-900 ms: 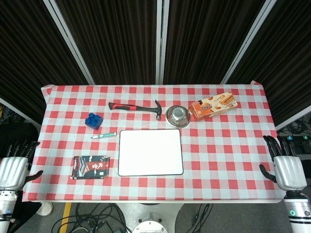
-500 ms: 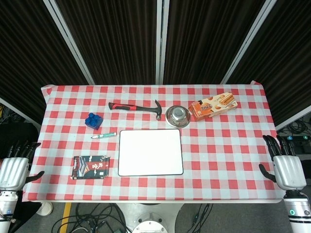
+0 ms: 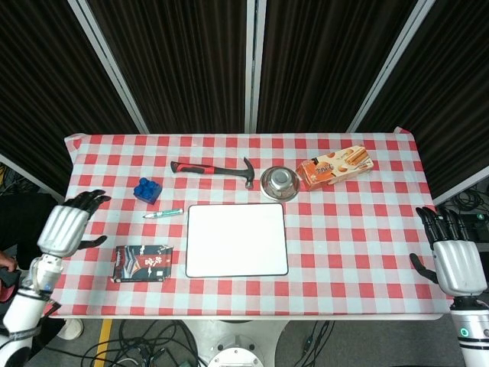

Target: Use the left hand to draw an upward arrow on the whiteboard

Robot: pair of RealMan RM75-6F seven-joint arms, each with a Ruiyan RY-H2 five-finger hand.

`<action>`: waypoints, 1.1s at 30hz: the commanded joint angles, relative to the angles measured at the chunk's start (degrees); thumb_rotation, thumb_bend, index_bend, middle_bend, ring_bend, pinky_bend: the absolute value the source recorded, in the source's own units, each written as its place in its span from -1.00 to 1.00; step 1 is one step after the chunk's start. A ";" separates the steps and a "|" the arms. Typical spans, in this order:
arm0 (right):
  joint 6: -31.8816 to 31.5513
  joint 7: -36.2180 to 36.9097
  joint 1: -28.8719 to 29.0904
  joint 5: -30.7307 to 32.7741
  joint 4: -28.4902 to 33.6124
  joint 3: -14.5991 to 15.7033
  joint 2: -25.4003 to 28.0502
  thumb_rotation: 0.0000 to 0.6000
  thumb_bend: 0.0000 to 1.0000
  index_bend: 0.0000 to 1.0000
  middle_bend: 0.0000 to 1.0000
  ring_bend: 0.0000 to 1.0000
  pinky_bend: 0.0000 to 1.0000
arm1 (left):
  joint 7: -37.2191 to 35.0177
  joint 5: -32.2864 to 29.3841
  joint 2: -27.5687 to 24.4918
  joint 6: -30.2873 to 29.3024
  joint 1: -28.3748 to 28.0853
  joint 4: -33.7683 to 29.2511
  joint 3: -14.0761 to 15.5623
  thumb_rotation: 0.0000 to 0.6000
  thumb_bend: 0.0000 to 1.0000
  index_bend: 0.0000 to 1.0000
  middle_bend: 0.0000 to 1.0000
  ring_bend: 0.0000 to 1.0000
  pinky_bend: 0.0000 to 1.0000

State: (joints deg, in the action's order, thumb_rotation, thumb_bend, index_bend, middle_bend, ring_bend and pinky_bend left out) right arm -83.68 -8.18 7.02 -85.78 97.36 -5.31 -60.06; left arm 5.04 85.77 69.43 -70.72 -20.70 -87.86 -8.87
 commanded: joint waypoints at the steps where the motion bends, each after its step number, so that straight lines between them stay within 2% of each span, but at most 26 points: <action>1: 0.11 0.09 0.01 0.12 -0.01 0.03 0.07 1.00 -0.60 -1.00 -0.80 -1.00 -0.96 | 2.17 -4.21 4.89 8.29 -7.03 2.34 -3.26 1.00 -0.63 -0.22 -0.19 0.21 0.88; 4: 0.24 0.15 0.02 0.29 0.00 0.07 0.10 1.00 -0.60 -1.00 -0.80 -1.00 -0.94 | 5.64 -7.52 8.50 12.92 -10.77 4.33 -4.08 1.00 -0.59 -0.19 -0.11 0.35 0.99; 9: 0.41 0.00 -0.06 0.63 0.13 0.20 0.15 1.00 -0.60 -1.00 -0.80 -1.00 -0.92 | 11.18 -13.46 13.53 17.92 -14.87 6.91 -4.54 1.00 -0.56 -0.19 -0.10 0.46 1.00; 14: 0.60 -0.29 -0.01 0.77 0.32 0.28 0.06 1.00 -0.60 -1.00 -0.80 -1.00 -0.90 | 21.72 -22.83 17.10 21.51 -18.43 8.11 -4.38 1.00 -0.56 -0.19 -0.10 0.54 1.00; 23: 0.82 -0.17 -0.09 1.16 0.32 0.43 0.13 1.00 -0.59 -1.00 -0.80 -1.00 -0.87 | 35.13 -38.74 24.15 20.38 -23.77 12.19 -4.65 1.00 -0.49 -0.21 -0.12 0.58 1.00; 33: 1.00 0.64 -0.36 1.80 -0.25 0.57 0.20 1.00 -0.60 -1.00 -0.80 -1.00 -0.85 | 43.86 -49.65 29.06 18.63 -28.42 18.72 -4.05 1.00 -0.41 -0.21 -0.12 0.59 1.00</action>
State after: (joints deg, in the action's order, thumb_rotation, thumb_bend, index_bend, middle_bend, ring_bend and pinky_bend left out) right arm -82.67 -7.54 6.66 -83.98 97.12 -4.75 -59.86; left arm 48.07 37.38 97.65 -51.71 -48.31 -69.94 -13.03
